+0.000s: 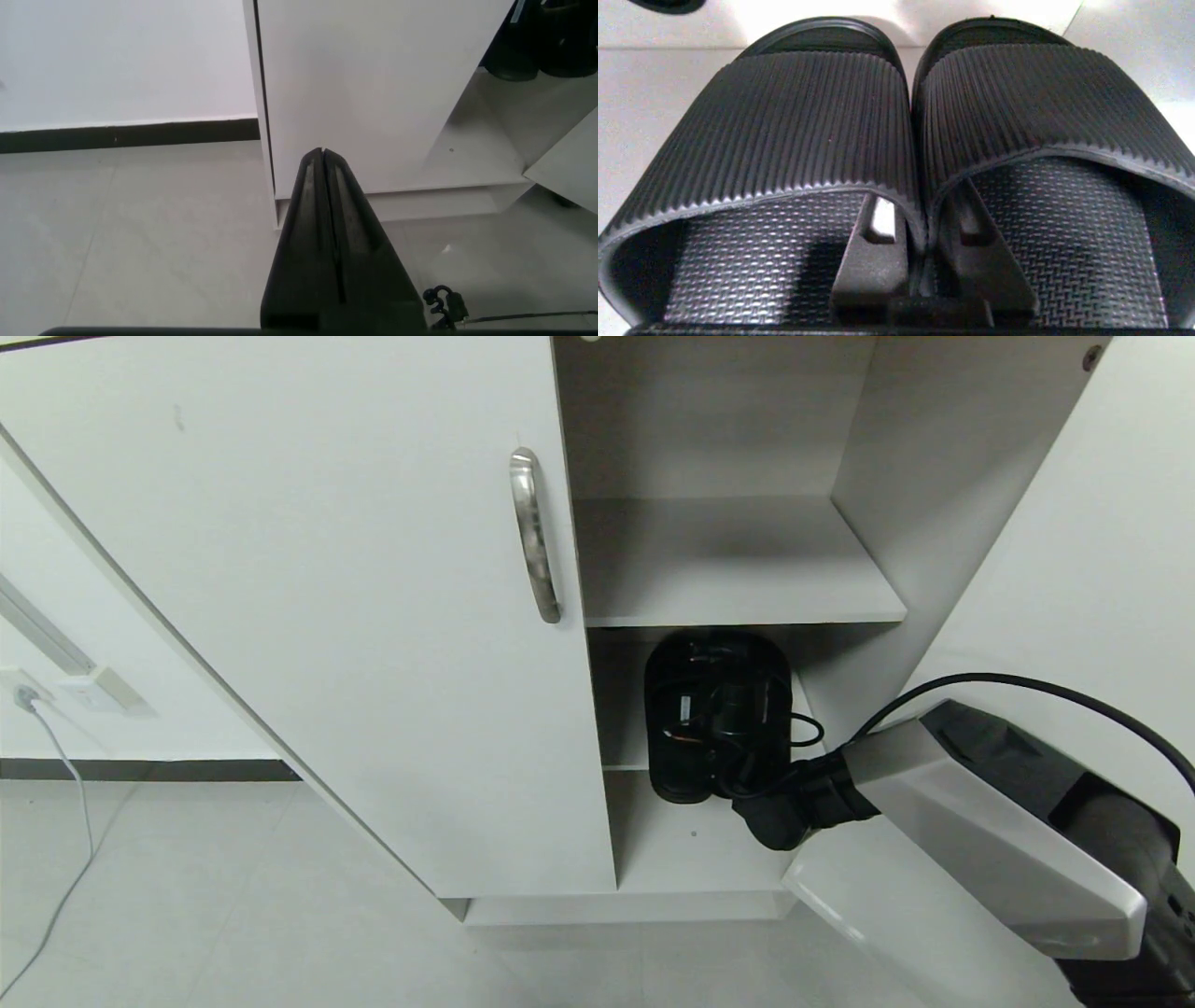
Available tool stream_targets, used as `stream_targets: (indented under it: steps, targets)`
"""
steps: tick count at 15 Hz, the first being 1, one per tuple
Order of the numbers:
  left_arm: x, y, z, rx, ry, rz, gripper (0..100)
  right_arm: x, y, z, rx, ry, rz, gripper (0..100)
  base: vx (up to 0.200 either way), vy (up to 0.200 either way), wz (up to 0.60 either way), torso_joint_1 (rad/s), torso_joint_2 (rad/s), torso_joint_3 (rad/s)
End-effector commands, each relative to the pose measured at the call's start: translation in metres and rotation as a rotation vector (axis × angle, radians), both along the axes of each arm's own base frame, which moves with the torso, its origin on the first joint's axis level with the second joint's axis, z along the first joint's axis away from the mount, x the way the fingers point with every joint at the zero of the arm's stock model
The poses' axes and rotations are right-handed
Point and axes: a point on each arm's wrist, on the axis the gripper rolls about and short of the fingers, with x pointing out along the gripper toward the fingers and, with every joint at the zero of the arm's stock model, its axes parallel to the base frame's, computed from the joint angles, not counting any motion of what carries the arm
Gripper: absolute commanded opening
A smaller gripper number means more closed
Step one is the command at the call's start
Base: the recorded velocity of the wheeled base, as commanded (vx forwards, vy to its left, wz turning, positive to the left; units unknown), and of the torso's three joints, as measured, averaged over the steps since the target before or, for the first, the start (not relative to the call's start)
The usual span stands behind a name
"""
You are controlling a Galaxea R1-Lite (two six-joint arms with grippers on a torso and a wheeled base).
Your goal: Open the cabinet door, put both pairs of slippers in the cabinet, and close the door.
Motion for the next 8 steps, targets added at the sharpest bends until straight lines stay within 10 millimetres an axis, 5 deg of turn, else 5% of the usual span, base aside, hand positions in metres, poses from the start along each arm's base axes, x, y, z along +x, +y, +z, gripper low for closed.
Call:
stream_targets:
  steps: [1, 8]
  targets:
    - [0.0001, 0.0, 0.0, 0.0, 0.002, 0.0, 0, 0.001, -0.0001, -0.0013, 0.0, 0.0, -0.001, 0, 0.0, 0.0, 0.0, 0.0, 0.0, 0.0]
    - [0.0001, 0.0, 0.0, 0.0, 0.002, 0.0, 0, 0.0019, -0.0004, -0.0004, 0.005, -0.004, -0.003, 0, 0.0, 0.0, 0.0, 0.0, 0.0, 0.0]
